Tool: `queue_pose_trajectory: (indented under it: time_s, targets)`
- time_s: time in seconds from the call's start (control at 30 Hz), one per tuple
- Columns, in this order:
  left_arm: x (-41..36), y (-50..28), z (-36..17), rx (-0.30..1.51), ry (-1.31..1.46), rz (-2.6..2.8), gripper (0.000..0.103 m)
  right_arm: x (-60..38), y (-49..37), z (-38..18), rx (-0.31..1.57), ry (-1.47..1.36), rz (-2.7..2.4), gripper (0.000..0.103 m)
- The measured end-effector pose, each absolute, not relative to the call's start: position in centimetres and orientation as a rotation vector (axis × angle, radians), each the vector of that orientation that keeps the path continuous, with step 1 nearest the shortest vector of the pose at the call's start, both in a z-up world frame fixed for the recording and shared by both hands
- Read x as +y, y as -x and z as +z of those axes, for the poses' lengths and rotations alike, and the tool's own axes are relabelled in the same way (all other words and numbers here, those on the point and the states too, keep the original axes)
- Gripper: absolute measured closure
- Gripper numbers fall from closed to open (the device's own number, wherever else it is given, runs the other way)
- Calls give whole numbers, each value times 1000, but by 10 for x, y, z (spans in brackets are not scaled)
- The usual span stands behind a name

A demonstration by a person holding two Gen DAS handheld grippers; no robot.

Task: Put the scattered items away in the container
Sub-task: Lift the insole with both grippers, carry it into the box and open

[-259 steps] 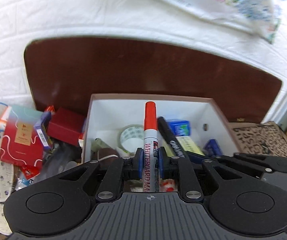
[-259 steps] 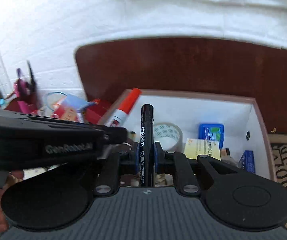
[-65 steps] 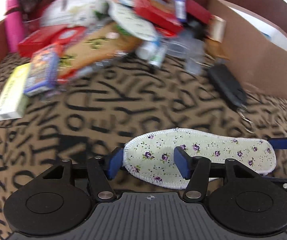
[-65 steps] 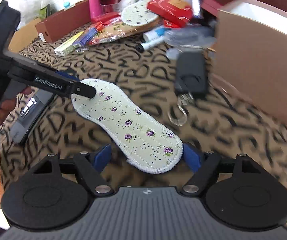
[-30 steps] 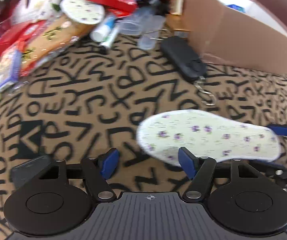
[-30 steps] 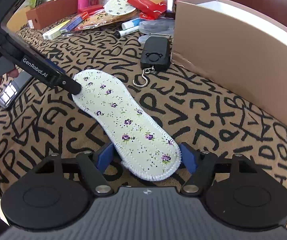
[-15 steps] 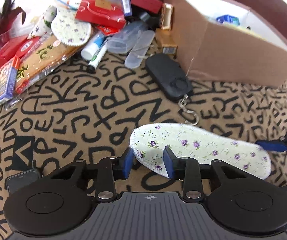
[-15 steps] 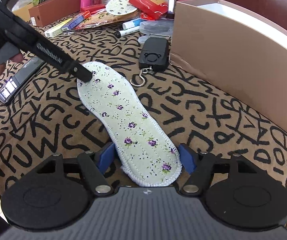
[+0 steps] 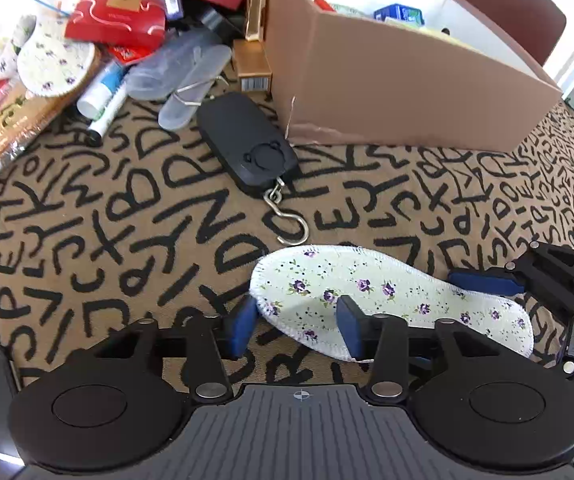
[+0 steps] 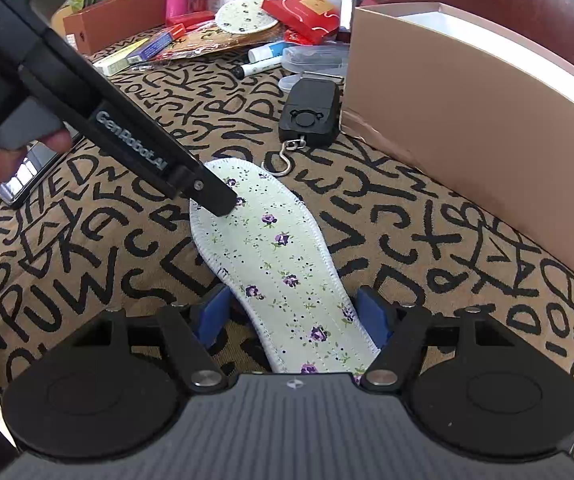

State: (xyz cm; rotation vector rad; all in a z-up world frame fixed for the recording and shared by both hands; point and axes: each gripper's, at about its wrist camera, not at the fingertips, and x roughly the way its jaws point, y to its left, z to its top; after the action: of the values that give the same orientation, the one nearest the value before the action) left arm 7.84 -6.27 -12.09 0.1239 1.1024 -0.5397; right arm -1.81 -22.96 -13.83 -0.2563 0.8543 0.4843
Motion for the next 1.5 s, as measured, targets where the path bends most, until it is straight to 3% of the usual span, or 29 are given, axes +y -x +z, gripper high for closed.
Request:
queue_pose_trajectory:
  time_s: [0.13,0.17,0.2,0.3,0.47,0.9,1.33,1.43,1.5]
  targets:
    - [-63,-79,-124,1112,-121,-527,42,-229,17,-137,855,263,501,33]
    - [-64,-77,-123,1108,-125,-521,47,-228,18,-137,854,270,504,33]
    - [-65,-76,-123,1100,-137,-505,60,-228,18,-136,853,271,504,34]
    - [-65,-75,-120,1086,-140,-481,73,-229,18,-134,856,276,508,35]
    - [-62,-73,-109,1063,-92,-471,82,-234,20,-126,850,291,508,38]
    - [-93,-76,-30,860,-60,-515,80,-264,19,-64,685,355,443,39]
    - [-147,-142,53,663,-2,-506,74,-298,-54,12,477,456,339,38]
    - [-159,-163,57,647,-4,-487,68,-303,-77,13,439,483,335,37]
    - [-166,-177,55,642,1,-477,59,-308,-94,12,431,471,339,36]
